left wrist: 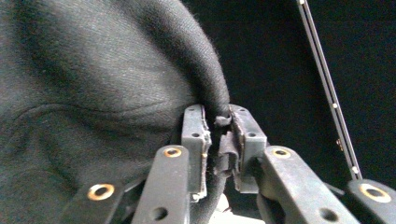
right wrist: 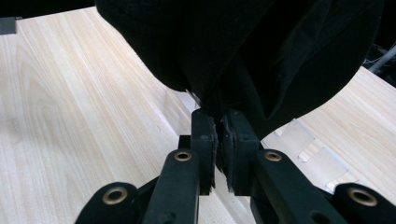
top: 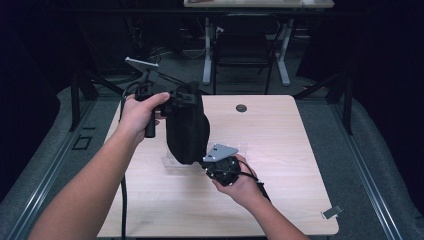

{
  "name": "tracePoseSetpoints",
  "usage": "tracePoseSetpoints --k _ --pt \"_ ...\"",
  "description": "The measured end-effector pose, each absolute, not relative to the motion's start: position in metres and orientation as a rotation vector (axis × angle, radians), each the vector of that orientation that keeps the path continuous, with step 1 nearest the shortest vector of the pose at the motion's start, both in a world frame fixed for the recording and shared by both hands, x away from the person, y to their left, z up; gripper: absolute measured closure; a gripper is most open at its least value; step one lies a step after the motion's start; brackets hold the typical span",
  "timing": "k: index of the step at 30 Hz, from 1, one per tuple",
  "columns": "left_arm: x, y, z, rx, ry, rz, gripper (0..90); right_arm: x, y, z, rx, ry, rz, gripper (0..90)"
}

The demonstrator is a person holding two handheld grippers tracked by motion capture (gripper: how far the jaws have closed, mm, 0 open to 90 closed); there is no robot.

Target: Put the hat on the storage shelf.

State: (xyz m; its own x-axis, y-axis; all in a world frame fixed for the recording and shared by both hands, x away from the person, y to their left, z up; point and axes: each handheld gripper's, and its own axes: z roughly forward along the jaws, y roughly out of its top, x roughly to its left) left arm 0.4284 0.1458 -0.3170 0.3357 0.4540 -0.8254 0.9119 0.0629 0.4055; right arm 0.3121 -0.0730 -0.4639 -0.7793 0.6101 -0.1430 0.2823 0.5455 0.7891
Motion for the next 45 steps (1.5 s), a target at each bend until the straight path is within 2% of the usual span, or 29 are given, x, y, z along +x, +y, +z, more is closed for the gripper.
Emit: tracePoseSetpoints --k 4,6,16,45 --pt "0.428 0.146 -0.316 1.541 1.261 -0.550 71.5 0.312 -0.073 -0.464 0.717 2.377 1.105 83.7" --pt "0.427 0.146 -0.315 1.527 1.241 -0.546 65.2 0.311 -0.074 -0.465 0.725 2.371 1.116 83.7" --pt "0.423 0.153 -0.311 1.503 1.213 -0.520 54.4 0.310 -0.079 -0.467 0.737 2.363 1.126 83.7" --pt "0.420 0.197 -0.334 1.504 1.315 -0.455 54.7 0.320 -0.101 -0.487 0.892 2.381 1.162 84.9"
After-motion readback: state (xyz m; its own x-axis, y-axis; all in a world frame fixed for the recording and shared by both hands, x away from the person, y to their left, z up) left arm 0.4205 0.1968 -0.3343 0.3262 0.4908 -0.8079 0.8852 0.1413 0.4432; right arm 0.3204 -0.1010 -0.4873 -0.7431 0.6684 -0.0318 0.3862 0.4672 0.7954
